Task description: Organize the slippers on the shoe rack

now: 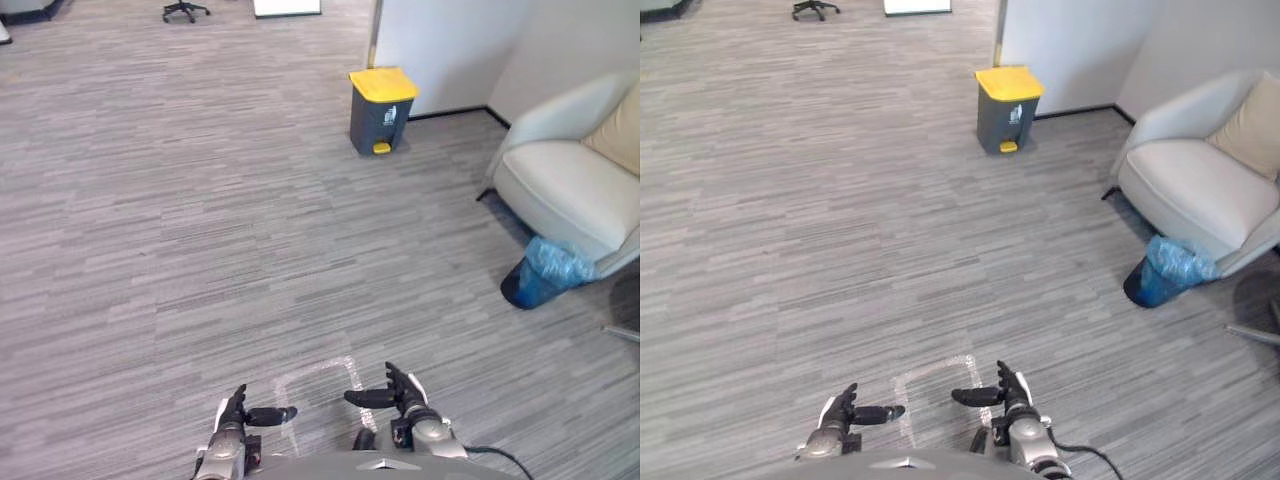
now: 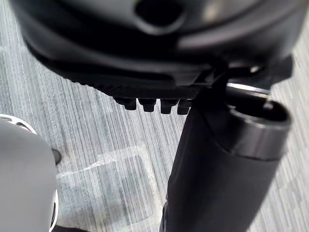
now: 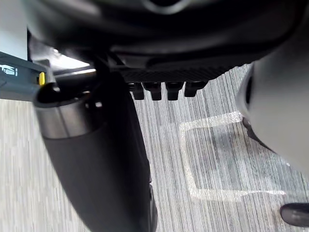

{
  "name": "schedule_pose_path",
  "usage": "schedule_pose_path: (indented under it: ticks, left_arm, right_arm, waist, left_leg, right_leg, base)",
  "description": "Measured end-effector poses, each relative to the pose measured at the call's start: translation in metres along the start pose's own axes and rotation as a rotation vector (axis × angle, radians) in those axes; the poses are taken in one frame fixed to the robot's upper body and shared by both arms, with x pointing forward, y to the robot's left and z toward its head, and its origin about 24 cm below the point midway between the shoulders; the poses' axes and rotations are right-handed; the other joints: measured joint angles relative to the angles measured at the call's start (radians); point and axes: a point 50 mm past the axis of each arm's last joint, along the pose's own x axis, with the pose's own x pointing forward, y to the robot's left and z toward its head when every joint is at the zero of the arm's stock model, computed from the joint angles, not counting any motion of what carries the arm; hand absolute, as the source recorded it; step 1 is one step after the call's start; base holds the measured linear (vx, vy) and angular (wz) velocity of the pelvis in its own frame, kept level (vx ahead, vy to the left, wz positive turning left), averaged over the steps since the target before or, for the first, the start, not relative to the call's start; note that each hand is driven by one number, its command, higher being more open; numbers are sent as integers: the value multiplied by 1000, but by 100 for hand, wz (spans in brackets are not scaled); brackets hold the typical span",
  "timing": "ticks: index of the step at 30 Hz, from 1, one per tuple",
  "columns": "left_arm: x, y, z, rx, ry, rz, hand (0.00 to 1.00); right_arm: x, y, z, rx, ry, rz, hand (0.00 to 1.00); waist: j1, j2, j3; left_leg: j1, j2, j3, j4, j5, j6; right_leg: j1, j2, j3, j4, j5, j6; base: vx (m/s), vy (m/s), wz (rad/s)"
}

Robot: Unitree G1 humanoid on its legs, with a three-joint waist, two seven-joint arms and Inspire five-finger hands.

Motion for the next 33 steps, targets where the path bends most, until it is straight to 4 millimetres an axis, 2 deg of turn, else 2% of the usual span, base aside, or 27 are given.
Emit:
schedule_pose_path:
  ticks: [1,2,4,5,7,8,9,10,11,13,14,15,16,17,18,19,20,22,25,26,27,28,29,30,32,33]
  left_arm:
    - [-1,-5,0,-6,2,-14,100]
    - [0,-5,1,-5,-1,-21,100]
    - [0,-4,3,-7,-7,-18,100]
    - [1,-2,4,-7,-13,-12,100]
    - [1,2,8,-29,-29,3,100]
    - [1,3,8,-59,-33,14,100]
    - [0,3,9,-74,-38,20,100]
    - [0,3,11,-69,-46,18,100]
    - [1,3,12,-67,-51,17,100]
    - [1,3,15,-63,-66,16,100]
    - [1,3,15,-63,-65,15,100]
    - [0,-1,13,-65,-58,9,100]
    - [0,-2,11,-68,-52,8,100]
    - [1,6,11,-50,-50,22,100]
    - [1,8,11,-47,-50,26,100]
    - [2,16,9,-34,-39,42,100]
    - [3,23,7,-20,-25,52,100]
    - [3,22,8,-7,-22,13,100]
    - [3,18,7,7,-19,-2,100]
    - [3,12,8,26,-20,-6,100]
    - [3,8,8,43,-19,-16,100]
    - [3,6,9,46,-19,-23,100]
    - [3,2,9,48,-20,-32,100]
    - [3,1,9,48,-19,-34,100]
    - [2,-3,7,64,-12,-49,100]
    - [1,-7,6,64,-10,-58,100]
  right_arm:
    - [0,-8,-2,-4,8,-20,100]
    - [0,-14,-6,4,26,-40,100]
    - [-2,-20,-13,13,46,-60,100]
    - [-3,-21,-16,19,56,-66,100]
    - [-6,-25,-23,36,74,-80,100]
    - [-6,-26,-23,35,72,-83,100]
    - [-6,-26,-22,37,67,-84,100]
    - [-6,-25,-23,39,68,-84,100]
    - [-6,-26,-23,40,69,-85,100]
    - [-8,-27,-27,72,82,-104,100]
    - [-8,-28,-28,77,84,-109,100]
    - [-9,-32,-30,75,89,-120,100]
    - [-10,-33,-33,76,99,-122,100]
    - [-11,-25,-36,87,111,-108,100]
    - [-11,-23,-36,91,112,-103,100]
    - [-12,-16,-38,99,118,-83,100]
    - [-12,-13,-38,97,120,-74,100]
    - [-12,-13,-38,97,116,-68,100]
    - [-11,-16,-36,83,107,-70,100]
    - [-10,-18,-33,65,103,-70,100]
    - [-7,-21,-30,39,102,-69,100]
    - [-6,-22,-29,35,101,-70,100]
    - [-5,-26,-26,29,97,-84,100]
    - [-5,-28,-26,26,96,-88,100]
    - [-5,-32,-25,22,92,-100,100]
    - [-5,-36,-26,17,93,-107,100]
  waist:
    - [0,13,-2]
    - [-2,16,-3]
    - [-2,-1,7]
    - [-2,-8,11]
    - [2,-15,16]
    - [9,-17,21]
    - [14,-15,21]
    - [20,-17,22]
    - [22,-17,22]
    - [26,-20,24]
    - [26,-18,22]
    - [26,-1,14]
    - [27,9,6]
    - [26,-27,-14]
    - [26,-36,-16]
    - [27,-64,-33]
    - [26,-74,-37]
    - [23,-71,-35]
    - [22,-61,-34]
    - [18,-55,-31]
    - [8,-43,-24]
    - [3,-33,-20]
    - [1,-21,-14]
    - [1,-15,-10]
    - [1,4,-9]
    - [0,20,-8]
  left_leg:
    - [8,5,-17,-8,9,-1]
    - [11,12,-22,4,25,-15]
    - [-11,26,-31,94,31,-27]
    - [-30,35,-34,157,31,-33]
    - [-127,82,-36,418,48,-66]
    - [-178,106,-41,536,23,-79]
    - [-213,107,-44,572,-43,-67]
    - [-245,81,-54,516,-78,-57]
    - [-258,67,-74,480,-84,-54]
    - [-309,10,-205,282,-78,-59]
    - [-312,2,-227,241,-56,-57]
    - [-321,9,-270,155,42,-63]
    - [-318,16,-264,160,94,-55]
    - [-296,-8,-218,129,91,-46]
    - [-291,-13,-205,121,92,-44]
    - [-266,-32,-160,87,93,-34]
    - [-231,-42,-115,55,91,-25]
    - [-179,-46,-52,23,85,-16]
    - [-146,-37,26,-6,81,-14]
    - [-146,-29,52,-13,81,-14]
    - [-144,-13,75,-18,82,-14]
    - [-142,-6,82,-21,82,-14]
    - [-128,8,104,-33,84,-16]
    - [-121,9,106,-36,86,-19]
    - [-111,7,105,-44,96,-28]
    - [-107,13,104,-47,102,-36]
  right_leg:
    - [8,14,3,-17,1,-1]
    - [27,25,4,-40,0,-1]
    - [72,33,4,-82,0,-1]
    - [91,37,4,-102,0,-1]
    - [137,55,27,-141,-4,-7]
    - [151,65,57,-146,-8,-15]
    - [166,67,105,-147,-12,-20]
    - [178,61,163,-153,-8,-14]
    - [180,58,184,-153,-7,-12]
    - [191,40,271,-165,-6,21]
    - [191,39,283,-167,-7,30]
    - [191,52,314,-169,-14,53]
    - [193,56,336,-167,-21,67]
    - [186,24,367,-171,-25,88]
    - [184,15,377,-173,-26,92]
    - [173,-8,415,-177,-25,106]
    - [172,-23,445,-179,-21,118]
    - [174,-30,472,-177,-14,129]
    - [140,-28,442,-161,-4,144]
    - [116,-28,378,-154,4,145]
    - [97,-31,249,-148,19,133]
    - [91,-35,186,-145,25,125]
    - [83,-34,62,-138,35,110]
    - [84,-33,41,-138,38,105]
    - [91,-16,61,-158,40,97]
    - [107,-3,70,-191,51,82]
  base:
    - [147,-120,-16]
    - [145,-118,-9]
    - [152,-126,1]
    - [159,-118,-2]
    - [143,-69,-28]
    - [200,21,-89]
    - [235,81,-145]
    - [222,139,-138]
    - [177,161,-140]
    - [158,188,-107]
    - [144,218,-80]
    - [125,197,-63]
    - [218,302,-80]
    - [201,247,-57]
    - [238,261,-74]
    - [178,174,-83]
    - [162,163,-101]
    - [118,132,-99]
    - [76,50,-87]
    - [34,-57,-67]
    - [23,-80,-65]
    - [3,-135,-64]
    - [0,-123,-44]
    - [5,-129,-47]
    - [20,-89,-30]
    - [19,-89,-23]
